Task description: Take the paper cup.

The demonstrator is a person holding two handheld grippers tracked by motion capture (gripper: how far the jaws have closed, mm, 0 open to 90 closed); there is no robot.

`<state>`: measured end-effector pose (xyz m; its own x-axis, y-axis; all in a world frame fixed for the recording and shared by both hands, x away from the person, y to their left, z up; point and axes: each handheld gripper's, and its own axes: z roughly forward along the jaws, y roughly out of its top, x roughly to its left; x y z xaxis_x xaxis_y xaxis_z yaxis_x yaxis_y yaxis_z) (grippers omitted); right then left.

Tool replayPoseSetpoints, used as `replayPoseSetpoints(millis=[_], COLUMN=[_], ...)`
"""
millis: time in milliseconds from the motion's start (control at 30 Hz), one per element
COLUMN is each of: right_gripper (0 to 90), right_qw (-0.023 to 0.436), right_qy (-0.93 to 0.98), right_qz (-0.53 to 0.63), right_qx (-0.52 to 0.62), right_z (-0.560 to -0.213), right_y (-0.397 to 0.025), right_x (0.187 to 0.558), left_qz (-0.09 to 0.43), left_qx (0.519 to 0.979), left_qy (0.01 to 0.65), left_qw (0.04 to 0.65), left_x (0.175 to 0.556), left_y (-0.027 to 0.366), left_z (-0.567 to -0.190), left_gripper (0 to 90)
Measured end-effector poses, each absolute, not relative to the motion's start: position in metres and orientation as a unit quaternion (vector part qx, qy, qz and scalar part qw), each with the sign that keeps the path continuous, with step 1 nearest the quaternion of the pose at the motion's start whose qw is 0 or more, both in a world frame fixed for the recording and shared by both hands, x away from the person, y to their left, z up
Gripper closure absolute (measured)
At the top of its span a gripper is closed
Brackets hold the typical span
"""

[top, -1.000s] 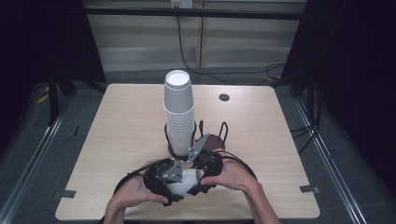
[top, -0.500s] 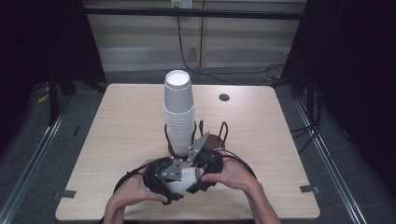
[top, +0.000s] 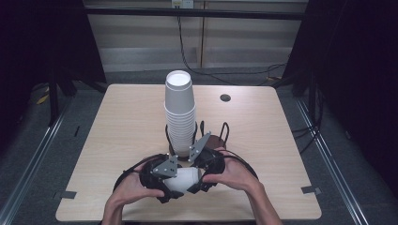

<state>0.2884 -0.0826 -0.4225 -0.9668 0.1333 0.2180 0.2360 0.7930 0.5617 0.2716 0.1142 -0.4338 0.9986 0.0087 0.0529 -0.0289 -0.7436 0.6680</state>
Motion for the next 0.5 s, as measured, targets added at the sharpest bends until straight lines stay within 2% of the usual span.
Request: replayPoseSetpoints(millis=[500], right_gripper=[23.7], right_qw=[0.08], right_qy=[-0.938], right_qz=[-0.32], right_qx=[-0.102], right_z=[-0.4171], right_y=[-0.0874], right_x=[0.2875], left_qz=[0.025], left_qx=[0.915], left_qy=[-0.004], left_qw=[0.402], left_x=[0.2729], left_y=[0.1211], left_z=[-0.4289], left_gripper=[15.1])
